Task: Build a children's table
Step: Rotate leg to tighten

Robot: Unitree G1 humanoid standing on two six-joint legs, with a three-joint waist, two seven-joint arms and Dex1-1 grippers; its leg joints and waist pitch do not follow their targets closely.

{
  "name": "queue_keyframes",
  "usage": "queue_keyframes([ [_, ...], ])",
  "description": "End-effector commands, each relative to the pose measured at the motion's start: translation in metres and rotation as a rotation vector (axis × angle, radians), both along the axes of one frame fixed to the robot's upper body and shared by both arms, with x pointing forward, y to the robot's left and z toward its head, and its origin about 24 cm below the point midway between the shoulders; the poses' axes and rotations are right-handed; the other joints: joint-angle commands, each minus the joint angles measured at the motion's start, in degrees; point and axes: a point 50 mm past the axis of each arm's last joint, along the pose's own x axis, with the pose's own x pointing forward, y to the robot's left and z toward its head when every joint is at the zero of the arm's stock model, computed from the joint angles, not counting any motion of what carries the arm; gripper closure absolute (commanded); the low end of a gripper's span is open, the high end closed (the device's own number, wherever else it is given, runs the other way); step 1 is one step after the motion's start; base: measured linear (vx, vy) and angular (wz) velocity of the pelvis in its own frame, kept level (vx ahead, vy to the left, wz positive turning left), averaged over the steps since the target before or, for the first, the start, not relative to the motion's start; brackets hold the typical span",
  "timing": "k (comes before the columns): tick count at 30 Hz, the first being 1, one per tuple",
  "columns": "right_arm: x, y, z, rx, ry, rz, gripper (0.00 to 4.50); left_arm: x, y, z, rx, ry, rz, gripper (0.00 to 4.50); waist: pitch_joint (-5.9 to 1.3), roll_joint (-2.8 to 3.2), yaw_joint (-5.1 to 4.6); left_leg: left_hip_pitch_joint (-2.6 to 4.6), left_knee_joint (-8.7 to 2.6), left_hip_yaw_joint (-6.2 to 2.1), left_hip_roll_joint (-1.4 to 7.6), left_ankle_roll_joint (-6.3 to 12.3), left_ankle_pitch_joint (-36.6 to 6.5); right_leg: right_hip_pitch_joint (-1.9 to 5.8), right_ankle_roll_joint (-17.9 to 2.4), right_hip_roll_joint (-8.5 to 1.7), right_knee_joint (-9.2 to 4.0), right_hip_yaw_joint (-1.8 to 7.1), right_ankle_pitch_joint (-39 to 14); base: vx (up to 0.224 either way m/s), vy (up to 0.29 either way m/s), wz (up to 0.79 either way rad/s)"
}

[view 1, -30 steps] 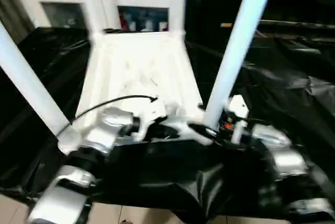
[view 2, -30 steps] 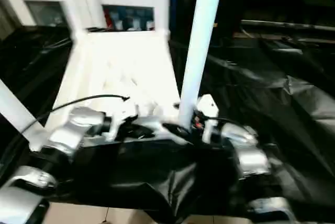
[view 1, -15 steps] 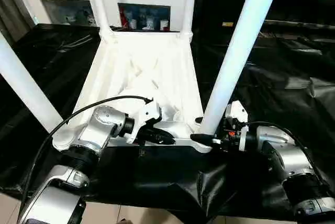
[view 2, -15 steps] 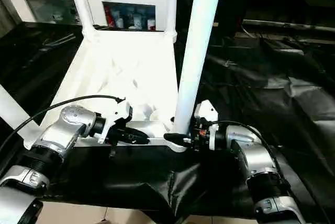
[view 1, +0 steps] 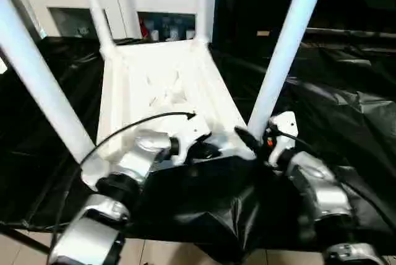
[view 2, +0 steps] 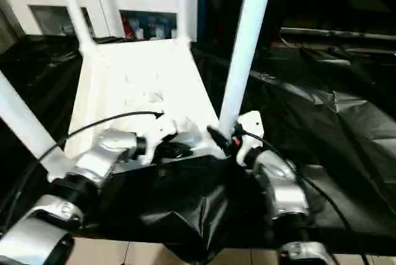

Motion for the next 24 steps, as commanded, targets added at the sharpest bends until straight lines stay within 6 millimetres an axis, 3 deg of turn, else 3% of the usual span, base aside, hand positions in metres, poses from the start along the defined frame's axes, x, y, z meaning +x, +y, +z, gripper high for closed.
queue_keyframes([
  [1, -0.009, 0.050, -0.020, 0.022, 0.109, 0.096, 2.45, -0.010, -0.032, -0.012, -0.062, 0.047, 0.045, 4.50, -1.35, -1.04, -0.37, 0.00, -4.54, -1.15, 1.63, 1.15, -15.8, 0.94, -7.9, -2.59, -5.52, 1.94, -21.3, 0.000, 0.000, 0.00],
  [5, -0.004, 0.059, -0.016, -0.009, 0.082, 0.099, 2.45, -0.012, -0.037, -0.013, -0.059, 0.042, 0.036, 4.50, -1.51, -0.82, -0.53, -0.07, -4.52, -1.17, 1.51, 1.73, -16.2, 0.90, -8.1, -2.57, -5.49, 2.06, -20.1, 0.000, 0.000, 0.00],
  [6, -0.003, 0.057, -0.013, 0.024, 0.073, 0.102, 2.12, -0.012, -0.035, -0.013, -0.055, 0.041, 0.027, 4.50, -1.50, -1.29, -0.52, -0.19, -4.47, -1.08, 1.49, 2.37, -16.2, 0.95, -8.1, -2.53, -5.51, 2.08, -19.4, 0.000, 0.000, 0.00],
  [8, -0.003, 0.054, -0.011, 0.071, 0.070, 0.127, 1.93, -0.012, -0.029, -0.013, -0.048, 0.041, 0.008, 4.50, -1.53, -1.01, -0.42, -0.20, -4.43, -1.07, 1.50, 2.96, -15.9, 0.98, -8.2, -2.62, -5.45, 2.14, -18.9, 0.000, 0.000, 0.00],
  [9, -0.003, 0.053, -0.010, 0.085, 0.068, 0.136, 1.77, -0.012, -0.027, -0.013, -0.044, 0.041, 0.001, 4.50, -1.52, -1.15, -0.42, -0.34, -4.49, -1.14, 1.51, 3.27, -16.0, 1.09, -8.2, -2.65, -5.45, 2.08, -19.2, 0.000, 0.000, 0.00],
  [14, -0.009, 0.046, -0.006, 0.040, 0.045, 0.304, 1.65, -0.011, -0.009, -0.014, -0.024, 0.059, -0.044, 4.50, -1.71, -1.25, -0.59, -0.57, -4.25, -1.03, 1.50, 4.19, -14.4, 1.36, -8.8, -2.63, -5.22, 2.10, -16.7, 0.000, 0.000, 0.00],
  [18, -0.017, 0.028, 0.002, 0.022, 0.010, 0.497, 1.65, -0.012, 0.010, -0.014, 0.002, 0.087, -0.105, 4.50, -1.72, -1.28, -0.34, -0.65, -4.00, -0.92, 1.56, 6.13, -12.4, 1.60, -10.3, -2.70, -4.95, 1.96, -13.7, 0.000, 0.000, 0.00],
  [24, -0.020, 0.002, 0.013, -0.016, -0.011, 0.646, 1.65, -0.020, 0.030, -0.008, -0.028, 0.178, -0.271, 4.50, -1.81, -1.03, -0.49, -0.55, -4.01, -0.93, 1.85, 5.95, -11.6, 1.71, -13.0, -2.68, -4.44, 1.89, -10.5, 0.000, 0.000, 0.00],
])
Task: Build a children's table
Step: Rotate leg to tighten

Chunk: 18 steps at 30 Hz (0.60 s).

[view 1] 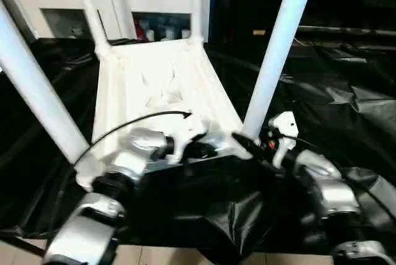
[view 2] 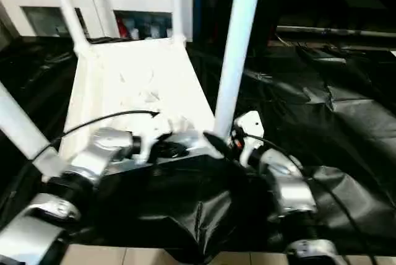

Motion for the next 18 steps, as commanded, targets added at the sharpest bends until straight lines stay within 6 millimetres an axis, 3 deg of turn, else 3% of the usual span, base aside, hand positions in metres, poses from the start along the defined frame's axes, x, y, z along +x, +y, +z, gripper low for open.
queue_keyframes([
  [1, -0.008, 0.013, 0.002, 0.008, 0.011, 0.184, 1.65, -0.019, -0.002, -0.015, -0.008, 0.141, -0.133, 4.50, -1.82, -1.01, 0.03, -0.39, -3.56, -0.77, 1.84, 6.07, -11.3, 1.93, -13.3, -2.77, -4.31, 1.98, -10.0, 0.000, 0.000, 0.00],
  [3, -0.010, 0.009, 0.004, 0.004, 0.020, 0.217, 1.65, -0.020, 0.002, -0.016, 0.002, 0.154, -0.152, 4.50, -2.02, -0.75, 0.16, -0.22, -3.32, -0.67, 1.95, 6.99, -8.8, 1.96, -15.0, -2.61, -3.71, 1.96, -4.8, 0.000, 0.000, 0.00],
  [5, -0.011, 0.003, 0.003, -0.021, 0.048, 0.260, 1.65, -0.019, 0.006, -0.015, 0.002, 0.157, -0.143, 4.50, -2.13, -0.57, 0.89, 0.18, -3.02, -0.35, 2.05, 7.69, -6.8, 1.96, -16.6, -2.41, -3.15, 1.91, 0.1, 0.000, 0.000, 0.00],
  [7, -0.012, -0.001, 0.001, -0.053, 0.063, 0.286, 1.65, -0.019, 0.008, -0.015, 0.001, 0.165, -0.144, 4.50, -2.09, -0.76, 1.22, -0.04, -2.85, -0.22, 2.05, 8.25, -5.4, 2.17, -17.4, -2.35, -2.70, 1.81, 3.5, 0.000, 0.000, 0.00],
  [14, -0.012, -0.003, 0.002, -0.039, 0.079, 0.302, 2.13, -0.022, 0.010, -0.013, -0.005, 0.179, -0.156, 4.50, -1.90, -0.98, 1.52, -0.13, -3.04, -0.28, 2.05, 6.82, -7.9, 2.24, -16.0, -2.76, -3.20, 1.81, -3.0, 0.000, 0.000, 0.00],
  [18, -0.013, 0.001, -0.001, -0.025, 0.083, 0.297, 2.38, -0.022, 0.010, -0.015, -0.004, 0.172, -0.146, 4.50, -2.00, -1.03, 1.35, -0.09, -2.96, -0.28, 1.96, 6.58, -7.3, 2.25, -15.8, -2.65, -3.10, 1.83, -2.3, 0.000, 0.000, 0.00],
])
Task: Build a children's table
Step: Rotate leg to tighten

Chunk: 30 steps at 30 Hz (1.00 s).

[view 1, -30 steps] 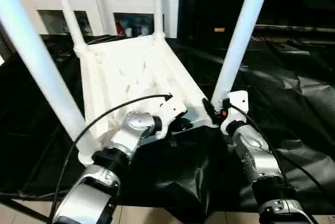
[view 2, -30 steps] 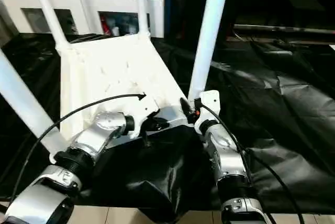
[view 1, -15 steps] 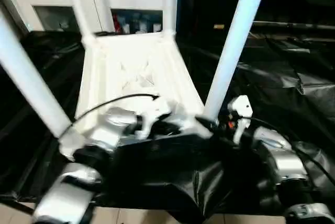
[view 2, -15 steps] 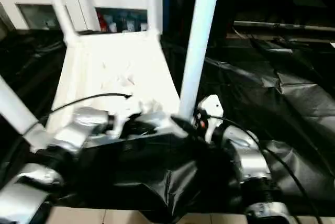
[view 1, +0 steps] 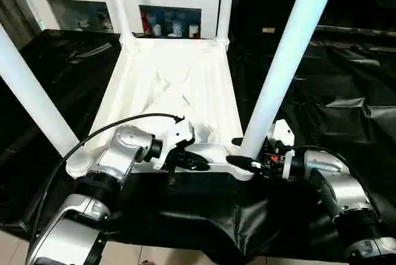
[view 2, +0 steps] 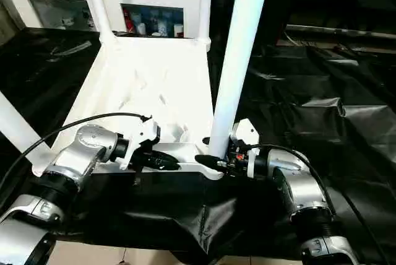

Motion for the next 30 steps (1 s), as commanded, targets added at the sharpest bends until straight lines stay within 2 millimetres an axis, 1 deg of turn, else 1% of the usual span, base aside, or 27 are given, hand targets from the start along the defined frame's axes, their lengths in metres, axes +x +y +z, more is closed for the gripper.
queue_keyframes([
  [1, -0.003, 0.006, -0.007, 0.008, 0.047, -0.001, 2.40, -0.010, -0.005, -0.019, 0.002, 0.075, 0.015, 4.50, -2.21, -0.82, 0.02, -0.04, -3.26, -0.52, 1.89, 6.00, -7.3, 2.30, -15.6, -2.55, -3.13, 1.83, -2.1, 0.000, 0.000, 0.00],
  [3, -0.002, 0.009, -0.013, 0.008, 0.058, -0.067, 2.40, -0.003, -0.010, -0.020, 0.009, 0.028, 0.091, 4.50, -2.11, -0.78, -0.08, -0.03, -3.32, -0.50, 1.88, 5.90, -7.9, 2.17, -15.4, -2.55, -3.29, 1.85, -3.0, 0.000, 0.000, 0.00],
  [4, -0.001, 0.011, -0.017, -0.002, 0.070, -0.127, 2.42, 0.001, -0.013, -0.020, 0.010, 0.003, 0.133, 4.50, -1.82, -0.90, -0.13, 0.03, -3.56, -0.60, 1.89, 5.25, -9.5, 2.02, -14.8, -2.65, -3.74, 1.85, -6.2, 0.000, 0.000, 0.00],
  [5, 0.002, 0.013, -0.023, -0.018, 0.072, -0.202, 2.43, 0.004, -0.016, -0.020, 0.013, -0.021, 0.175, 4.50, -1.71, -0.98, -0.33, 0.07, -3.72, -0.73, 1.75, 4.03, -11.4, 1.94, -13.5, -2.83, -4.22, 1.94, -10.9, 0.000, 0.000, 0.00],
  [6, 0.006, 0.016, -0.031, -0.040, 0.075, -0.332, 2.46, 0.009, -0.022, -0.020, 0.015, -0.052, 0.237, 4.50, -1.60, -0.95, -0.54, 0.18, -4.01, -0.90, 1.76, 2.71, -13.0, 1.79, -12.2, -2.92, -4.66, 1.98, -15.3, 0.000, 0.000, 0.00],
  [7, 0.007, 0.017, -0.033, -0.044, 0.076, -0.360, 2.46, 0.010, -0.024, -0.020, 0.015, -0.058, 0.250, 4.50, -1.53, -0.87, -0.70, 0.26, -4.08, -0.92, 1.74, 2.03, -13.8, 1.62, -11.6, -2.93, -4.84, 2.02, -17.2, 0.000, 0.000, 0.00],
  [8, 0.009, 0.020, -0.038, -0.049, 0.082, -0.443, 2.48, 0.013, -0.030, -0.020, 0.017, -0.076, 0.290, 4.50, -1.44, -0.95, -0.92, 0.43, -4.23, -1.07, 1.68, 1.08, -15.5, 1.41, -10.4, -2.99, -5.32, 2.02, -21.0, 0.000, 0.000, 0.00],
  [9, 0.009, 0.022, -0.040, -0.046, 0.088, -0.480, 2.49, 0.014, -0.034, -0.020, 0.016, -0.083, 0.313, 4.50, -1.40, -0.87, -1.12, 0.41, -4.40, -1.21, 1.70, 0.43, -16.5, 1.24, -9.3, -2.95, -5.50, 2.04, -23.3, 0.000, 0.000, 0.00],
  [10, 0.009, 0.023, -0.041, -0.045, 0.090, -0.489, 2.50, 0.014, -0.035, -0.020, 0.015, -0.084, 0.316, 4.50, -1.36, -0.94, -1.17, 0.47, -4.41, -1.24, 1.65, 0.35, -17.3, 1.14, -8.7, -2.90, -5.69, 2.03, -24.3, 0.000, 0.000, 0.00],
  [11, 0.011, 0.030, -0.045, -0.029, 0.111, -0.606, 2.50, 0.015, -0.048, -0.020, -0.003, -0.088, 0.350, 4.50, -1.36, -0.78, -1.25, 0.52, -4.46, -1.28, 1.63, 0.42, -18.0, 1.02, -7.9, -2.84, -5.94, 2.08, -25.3, 0.000, 0.000, 0.00],
  [12, 0.013, 0.034, -0.046, -0.016, 0.126, -0.673, 2.51, 0.015, -0.057, -0.019, -0.021, -0.086, 0.372, 4.50, -1.36, -0.78, -1.33, 0.50, -4.52, -1.28, 1.61, 0.16, -18.2, 0.79, -7.5, -2.79, -5.94, 2.19, -25.3, 0.000, 0.000, 0.00],
  [13, 0.013, 0.035, -0.047, -0.014, 0.129, -0.685, 2.51, 0.015, -0.058, -0.019, -0.025, -0.086, 0.377, 4.50, -1.42, -0.29, -1.25, 0.60, -4.60, -1.41, 1.59, -0.10, -18.3, 0.83, -7.5, -2.84, -5.93, 2.14, -25.3, 0.000, 0.000, 0.00],
  [14, 0.015, 0.039, -0.046, -0.001, 0.134, -0.732, 2.51, 0.014, -0.065, -0.019, -0.039, -0.082, 0.383, 4.50, -1.53, -0.63, -1.32, 0.42, -4.62, -1.44, 1.57, 0.02, -18.2, 0.96, -7.2, -2.72, -5.95, 2.09, -24.5, 0.000, 0.000, 0.00],
  [15, 0.017, 0.042, -0.046, 0.006, 0.137, -0.761, 2.51, 0.013, -0.070, -0.019, -0.047, -0.079, 0.386, 4.50, -1.55, -0.58, -1.33, 0.38, -4.69, -1.45, 1.64, 0.02, -18.0, 0.97, -7.3, -2.71, -5.85, 2.14, -23.6, 0.000, 0.000, 0.00],
  [16, 0.019, 0.047, -0.045, 0.016, 0.142, -0.786, 2.51, 0.010, -0.076, -0.020, -0.053, -0.076, 0.372, 4.50, -1.63, -0.06, -1.30, 0.46, -4.68, -1.45, 1.58, -0.06, -17.9, 0.86, -7.7, -2.66, -5.71, 2.21, -22.0, 0.000, 0.000, 0.00],
  [17, 0.021, 0.052, -0.044, 0.023, 0.143, -0.800, 2.51, 0.008, -0.081, -0.021, -0.057, -0.075, 0.360, 4.50, -1.67, -0.26, -1.45, 0.21, -4.65, -1.42, 1.46, 0.20, -17.6, 1.02, -8.0, -2.56, -5.64, 2.22, -20.6, 0.000, 0.000, 0.00],
  [19, 0.024, 0.060, -0.040, 0.021, 0.103, -0.786, 2.51, 0.005, -0.087, -0.022, -0.058, -0.080, 0.337, 4.50, -1.81, -0.26, -1.65, 0.07, -4.53, -1.34, 1.32, 0.61, -17.1, 1.19, -8.3, -2.46, -5.54, 2.20, -18.7, 0.000, 0.000, 0.00],
  [20, 0.024, 0.061, -0.039, 0.019, 0.090, -0.779, 2.51, 0.005, -0.087, -0.022, -0.056, -0.081, 0.334, 4.50, -1.85, -0.16, -1.78, 0.06, -4.48, -1.33, 1.37, 1.03, -17.0, 1.17, -8.7, -2.52, -5.47, 2.22, -17.8, 0.000, 0.000, 0.00],
  [21, 0.025, 0.063, -0.035, 0.033, 0.063, -0.756, 2.51, 0.004, -0.085, -0.023, -0.048, -0.089, 0.320, 4.50, -1.92, -0.24, -1.94, -0.18, -4.38, -1.31, 1.29, 1.52, -16.5, 1.37, -8.9, -2.55, -5.39, 2.20, -16.8, 0.000, 0.000, 0.00],
  [22, 0.025, 0.063, -0.034, 0.044, 0.055, -0.751, 1.95, 0.005, -0.084, -0.023, -0.042, -0.095, 0.314, 4.50, -1.94, -0.23, -2.00, -0.26, -4.35, -1.31, 1.29, 1.76, -16.1, 1.44, -9.1, -2.58, -5.33, 2.20, -16.2, 0.000, 0.000, 0.00],
  [23, 0.025, 0.063, -0.032, 0.067, 0.055, -0.737, 1.95, 0.005, -0.081, -0.024, -0.035, -0.105, 0.301, 4.50, -1.91, -0.40, -2.08, -0.22, -4.31, -1.23, 1.28, 2.45, -16.0, 1.39, -9.3, -2.48, -5.40, 2.16, -15.9, 0.000, 0.000, 0.00],
  [24, 0.025, 0.063, -0.032, 0.067, 0.055, -0.737, 1.81, 0.005, -0.081, -0.024, -0.035, -0.105, 0.301, 4.50, -1.91, -0.29, -2.12, -0.24, -4.29, -1.22, 1.29, 2.88, -16.1, 1.44, -9.4, -2.58, -5.38, 2.17, -16.2, 0.000, 0.000, 0.00],
  [25, 0.024, 0.062, -0.031, 0.078, 0.056, -0.726, 1.75, 0.005, -0.078, -0.024, -0.030, -0.110, 0.285, 4.50, -1.88, -0.26, -2.16, -0.28, -4.33, -1.26, 1.32, 2.96, -16.0, 1.43, -9.4, -2.62, -5.40, 2.17, -16.6, 0.000, 0.000, 0.00],
  [26, 0.023, 0.060, -0.030, 0.071, 0.044, -0.698, 1.64, 0.004, -0.074, -0.024, -0.029, -0.104, 0.268, 4.50, -1.82, -0.39, -2.13, -0.32, -4.37, -1.28, 1.32, 3.26, -16.3, 1.42, -9.2, -2.67, -5.56, 2.14, -18.0, 0.000, 0.000, 0.00],
  [27, 0.022, 0.059, -0.030, 0.064, 0.035, -0.678, 1.53, 0.003, -0.072, -0.024, -0.030, -0.099, 0.256, 4.50, -1.87, -0.31, -2.09, -0.30, -4.37, -1.29, 1.37, 3.25, -16.1, 1.43, -9.0, -2.71, -5.58, 2.16, -18.4, 0.000, 0.000, 0.00],
  [28, 0.017, 0.054, -0.027, 0.060, 0.007, -0.563, 1.53, 0.002, -0.064, -0.025, -0.026, -0.081, 0.213, 4.50, -1.82, -0.38, -1.99, -0.37, -4.39, -1.31, 1.45, 3.53, -16.2, 1.54, -8.9, -2.73, -5.58, 2.14, -18.4, 0.000, 0.000, 0.00],
  [30, 0.013, 0.050, -0.025, 0.068, -0.001, -0.490, 1.53, 0.001, -0.060, -0.025, -0.020, -0.070, 0.190, 4.50, -1.85, -0.48, -1.96, -0.46, -4.33, -1.25, 1.51, 4.17, -15.3, 1.57, -9.3, -2.71, -5.45, 2.18, -16.8, 0.000, 0.000, 0.00],
])
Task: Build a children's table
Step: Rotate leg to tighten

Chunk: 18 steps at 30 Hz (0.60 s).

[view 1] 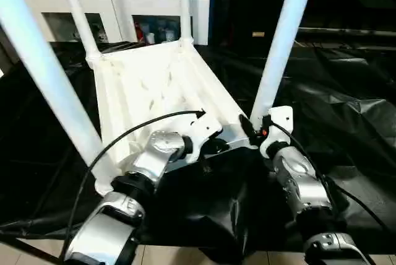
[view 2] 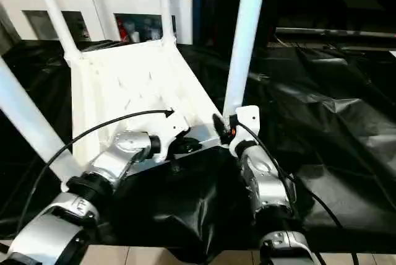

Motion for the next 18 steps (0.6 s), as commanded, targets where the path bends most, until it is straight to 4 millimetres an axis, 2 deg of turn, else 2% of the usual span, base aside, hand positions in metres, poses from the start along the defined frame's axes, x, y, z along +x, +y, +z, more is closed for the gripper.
queue_keyframes([
  [1, -0.017, 0.027, -0.006, 0.035, 0.039, 0.298, 1.53, -0.016, -0.007, -0.014, -0.007, 0.084, -0.115, 4.50, -1.18, -1.13, 0.15, -0.56, -3.99, -0.99, 1.85, 4.84, -15.1, 1.43, -9.5, -2.68, -5.32, 1.93, -16.7, 0.000, 0.000, 0.00],
  [2, -0.019, 0.022, -0.004, 0.038, 0.030, 0.327, 1.53, -0.017, -0.004, -0.014, -0.003, 0.091, -0.131, 4.50, -1.30, -1.21, 0.30, -0.66, -3.78, -0.99, 1.88, 5.51, -14.3, 1.71, -9.9, -2.68, -5.11, 1.90, -15.3, 0.000, 0.000, 0.00],
  [4, -0.027, 0.010, 0.002, 0.039, 0.012, 0.396, 1.53, -0.018, 0.002, -0.015, 0.010, 0.104, -0.158, 4.50, -1.29, -1.08, 0.59, -0.55, -3.71, -0.89, 2.03, 6.43, -13.2, 1.70, -10.7, -2.64, -4.98, 1.93, -12.8, 0.000, 0.000, 0.00],
  [5, -0.037, -0.004, 0.005, 0.015, 0.009, 0.477, 1.53, -0.019, 0.008, -0.015, 0.024, 0.113, -0.185, 4.50, -1.42, -1.08, 0.75, -0.58, -3.59, -0.81, 2.08, 6.75, -12.3, 1.69, -11.4, -2.64, -4.70, 1.91, -11.0, 0.000, 0.000, 0.00],
  [6, -0.037, -0.004, 0.005, 0.015, 0.009, 0.477, 1.53, -0.019, 0.008, -0.015, 0.024, 0.113, -0.185, 4.50, -1.36, -1.23, 1.15, -0.61, -3.51, -0.82, 2.11, 7.19, -11.5, 1.86, -11.6, -2.55, -4.55, 1.85, -9.8, 0.000, 0.000, 0.00],
  [8, -0.051, -0.028, 0.007, -0.032, 0.044, 0.555, 1.53, -0.020, 0.015, -0.013, 0.031, 0.124, -0.240, 4.50, -1.46, -1.25, 1.76, -0.26, -3.31, -0.63, 2.15, 7.79, -10.7, 1.80, -12.3, -2.58, -4.43, 1.93, -7.7, 0.000, 0.000, 0.00],
  [11, -0.062, -0.062, 0.014, -0.088, 0.072, 0.569, 1.53, -0.024, 0.026, -0.011, 0.038, 0.171, -0.313, 4.50, -1.61, -1.28, 2.53, -0.28, -3.04, -0.60, 2.25, 9.12, -8.1, 2.12, -13.7, -2.61, -3.71, 1.93, -1.9, 0.000, 0.000, 0.00],
  [13, -0.064, -0.073, 0.018, -0.110, 0.077, 0.556, 1.53, -0.025, 0.029, -0.010, 0.042, 0.183, -0.330, 4.50, -1.54, -1.44, 2.53, -0.52, -3.00, -0.52, 2.12, 9.26, -8.1, 2.15, -14.2, -2.63, -3.66, 1.78, -1.7, 0.000, 0.000, 0.00],
  [14, -0.065, -0.079, 0.019, -0.115, 0.081, 0.552, 1.53, -0.025, 0.030, -0.010, 0.042, 0.188, -0.336, 4.50, -1.41, -1.26, 2.54, -0.59, -3.22, -0.58, 2.20, 8.55, -9.2, 2.14, -13.9, -2.72, -3.94, 1.62, -4.5, 0.000, 0.000, 0.00],
  [15, -0.068, -0.088, 0.023, -0.133, 0.083, 0.544, 1.53, -0.025, 0.032, -0.009, 0.040, 0.189, -0.342, 4.50, -1.41, -1.31, 2.54, -0.33, -3.23, -0.56, 2.33, 7.73, -10.4, 2.07, -13.8, -2.73, -4.15, 1.62, -6.7, 0.000, 0.000, 0.00],
  [17, -0.074, -0.104, 0.030, -0.151, 0.088, 0.521, 1.53, -0.026, 0.034, -0.008, 0.039, 0.189, -0.357, 4.50, -1.35, -1.59, 2.64, -0.21, -3.07, -0.49, 2.31, 7.59, -10.3, 2.14, -14.0, -2.68, -4.10, 1.83, -6.2, 0.000, 0.000, 0.00],
  [18, -0.077, -0.110, 0.033, -0.152, 0.091, 0.511, 1.53, -0.026, 0.035, -0.007, 0.039, 0.188, -0.359, 4.50, -1.32, -1.66, 2.63, -0.43, -3.08, -0.54, 2.25, 7.88, -9.5, 2.28, -14.0, -2.58, -3.92, 1.76, -5.2, 0.000, 0.000, 0.00],
])
